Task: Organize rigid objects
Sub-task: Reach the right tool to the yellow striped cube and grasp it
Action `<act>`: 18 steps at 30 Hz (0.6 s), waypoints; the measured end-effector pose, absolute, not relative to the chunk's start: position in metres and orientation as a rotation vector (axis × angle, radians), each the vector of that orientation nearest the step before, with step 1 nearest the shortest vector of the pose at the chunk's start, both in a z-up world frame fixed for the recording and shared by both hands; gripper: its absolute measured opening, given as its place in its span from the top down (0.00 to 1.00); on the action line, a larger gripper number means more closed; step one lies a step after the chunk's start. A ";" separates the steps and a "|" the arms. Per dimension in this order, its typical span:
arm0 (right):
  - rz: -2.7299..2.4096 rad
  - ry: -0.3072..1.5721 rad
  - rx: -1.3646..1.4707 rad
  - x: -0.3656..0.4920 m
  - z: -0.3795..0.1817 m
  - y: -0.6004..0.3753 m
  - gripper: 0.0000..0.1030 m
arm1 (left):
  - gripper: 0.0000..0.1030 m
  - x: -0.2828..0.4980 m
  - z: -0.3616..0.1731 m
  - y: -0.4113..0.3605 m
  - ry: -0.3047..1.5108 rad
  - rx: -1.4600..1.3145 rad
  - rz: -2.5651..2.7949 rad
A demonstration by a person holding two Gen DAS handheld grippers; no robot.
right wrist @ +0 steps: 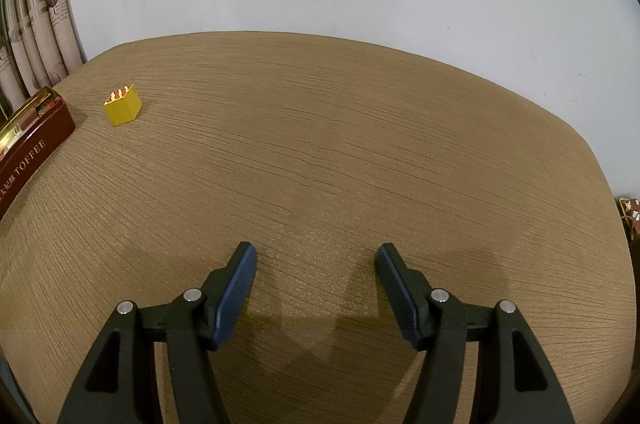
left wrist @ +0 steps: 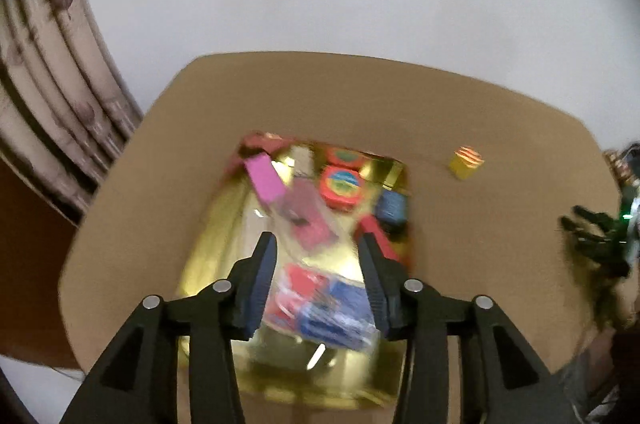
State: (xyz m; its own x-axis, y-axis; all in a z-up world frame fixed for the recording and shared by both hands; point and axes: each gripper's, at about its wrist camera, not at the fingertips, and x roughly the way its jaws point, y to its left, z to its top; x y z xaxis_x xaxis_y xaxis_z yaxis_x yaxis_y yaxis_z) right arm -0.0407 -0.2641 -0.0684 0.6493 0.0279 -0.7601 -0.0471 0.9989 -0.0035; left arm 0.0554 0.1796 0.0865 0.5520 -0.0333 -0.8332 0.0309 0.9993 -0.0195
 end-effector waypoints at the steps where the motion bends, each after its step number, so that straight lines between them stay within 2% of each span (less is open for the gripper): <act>1: 0.043 0.863 -0.025 -0.040 -0.069 -0.264 0.37 | 0.60 0.048 0.086 0.175 0.989 -0.023 -0.032; 7: 0.031 0.856 -0.049 -0.041 -0.067 -0.262 0.37 | 0.58 0.002 0.079 0.147 0.946 -0.062 -0.060; 11: 0.083 0.856 -0.044 -0.039 -0.055 -0.242 0.37 | 0.53 -0.027 0.073 0.135 0.927 -0.073 -0.061; 13: 0.126 0.838 -0.051 -0.036 -0.042 -0.223 0.37 | 0.46 -0.038 0.068 0.132 0.935 -0.103 -0.058; 18: 0.226 0.806 -0.091 -0.023 -0.011 -0.171 0.37 | 0.42 -0.068 0.058 0.130 0.914 -0.138 0.005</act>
State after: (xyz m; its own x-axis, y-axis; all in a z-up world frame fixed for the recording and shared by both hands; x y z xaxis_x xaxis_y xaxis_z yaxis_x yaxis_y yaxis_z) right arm -0.0231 -0.1708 -0.0111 0.6699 0.1659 -0.7237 -0.2346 0.9721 0.0056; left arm -0.0676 0.1303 0.0584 0.6113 -0.0545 -0.7895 -0.0628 0.9911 -0.1171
